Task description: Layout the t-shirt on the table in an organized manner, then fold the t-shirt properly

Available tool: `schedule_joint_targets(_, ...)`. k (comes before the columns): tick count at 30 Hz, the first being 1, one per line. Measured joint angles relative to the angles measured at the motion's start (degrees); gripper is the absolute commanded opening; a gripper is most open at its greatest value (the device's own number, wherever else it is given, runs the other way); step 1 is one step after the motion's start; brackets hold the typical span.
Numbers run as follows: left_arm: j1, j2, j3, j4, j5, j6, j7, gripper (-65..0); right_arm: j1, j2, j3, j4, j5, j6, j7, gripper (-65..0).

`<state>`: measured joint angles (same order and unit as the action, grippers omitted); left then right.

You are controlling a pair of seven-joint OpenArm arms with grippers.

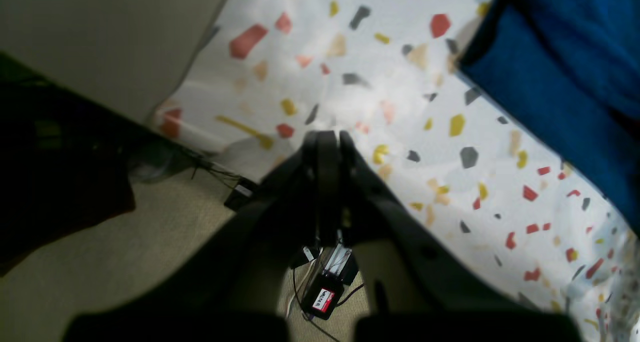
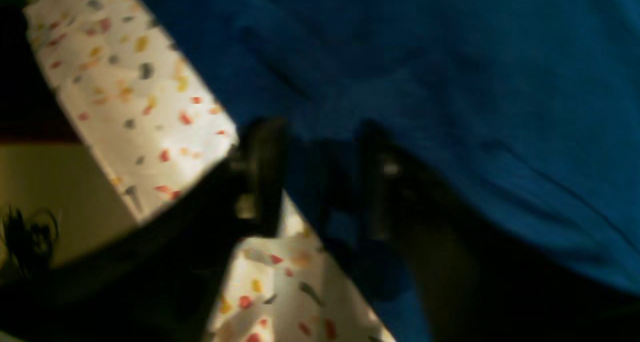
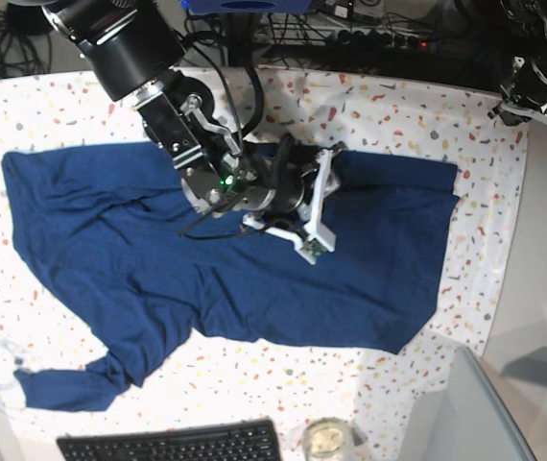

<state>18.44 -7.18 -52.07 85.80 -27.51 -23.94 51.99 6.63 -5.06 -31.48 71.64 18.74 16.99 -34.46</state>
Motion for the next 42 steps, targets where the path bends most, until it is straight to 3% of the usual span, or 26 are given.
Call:
schedule_joint_targets(1, 0.0, 0.0, 0.0, 0.0, 0.0, 0.0, -0.1, -65.0, 0.0, 0.0, -0.6, 0.3, 0.1, 0.0, 0.0, -31.4)
schedule_joint_targets(5, 0.5, 0.0, 0.0, 0.4, 0.0, 0.0, -0.1, -65.0, 0.3, 1.6, -0.1, 6.9, 0.0, 0.1, -5.6, -35.4)
schedule_joint_targets(7, 0.8, -0.2, 0.0, 0.6, 0.3, -2.6, -0.2, -65.0, 0.5, 3.3, 0.1, 12.1, -0.2, 0.0, -6.4, -39.2)
schedule_joint_targets(10, 1.1, 0.1, 0.0, 0.7, 0.0, -10.6, -0.2, -65.0, -0.9, 4.9, 0.5, 17.1, -0.2, -0.1, -7.3, -53.3)
schedule_joint_targets(12, 0.6, 0.9, -0.3, 0.7, 0.2, -12.0, -0.5, -65.0, -3.2, 6.1, 0.3, 18.7, 0.2, 0.0, -7.2, -65.0)
schedule_joint_targets(14, -0.3, 2.7, -0.6, 0.5, 0.5, -12.1, -5.0, -65.0, -4.8, 8.0, 0.4, 19.2, 0.5, 0.2, -7.6, -62.6)
schedule_joint_targets(17, -2.0, 4.9, 0.8, 0.0, 0.3, -12.1, -9.8, -65.0, -6.4, 8.7, 5.0, 19.2, -0.3, 0.2, -7.6, -64.5)
schedule_joint_targets(20, -4.0, 5.1, 2.4, -0.2, 0.3, -12.2, -9.9, -65.0, -7.6, 8.5, 9.2, 19.4, -0.3, 0.2, -7.3, -64.8)
schedule_joint_targets(21, -4.9, 4.9, 3.1, -0.7, 0.4, -12.1, -10.0, -61.2, -8.2, 8.4, 10.4, 19.4, 0.1, 0.2, -7.4, -64.8)
schedule_joint_targets(23, -6.6, 4.7, 4.2, -3.3, 0.2, -12.1, -10.6, -47.7, -9.2, 8.4, 13.2, 19.4, 0.1, 0.2, -7.6, -64.8)
schedule_joint_targets(26, -9.0, 5.2, 4.4, -6.7, 0.6, -12.1, -9.8, -37.0, -10.1, 8.5, 16.4, 19.4, -0.1, 0.3, -7.8, -64.8)
schedule_joint_targets(28, -9.9, 5.0, 4.4, -7.8, 0.4, -10.5, -9.8, -37.0, -10.5, 8.9, 17.4, 19.4, -0.1, 0.3, -7.7, -64.8)
schedule_joint_targets(30, -11.1, 4.9, 4.3, -8.7, 0.5, -5.7, -10.0, -42.1, -10.7, 9.9, 17.4, 19.4, 0.1, 0.4, -7.8, -64.8)
schedule_joint_targets(33, -12.5, 4.8, 4.2, -9.6, 0.5, -3.8, -10.3, -65.0, -10.7, 10.4, 17.7, 19.4, 0.1, 0.4, -7.6, -64.8)
schedule_joint_targets(39, -14.4, 4.6, 5.7, -9.9, 0.4, -3.1, -10.3, -65.0, -11.4, 10.2, 17.7, 19.4, 0.3, 0.4, -7.6, -64.8)
schedule_joint_targets(42, -14.5, 4.8, 8.2, -9.9, 0.4, -0.1, -10.2, -65.0, -11.3, 10.3, 17.7, 19.4, 0.3, 0.4, -7.6, -64.8)
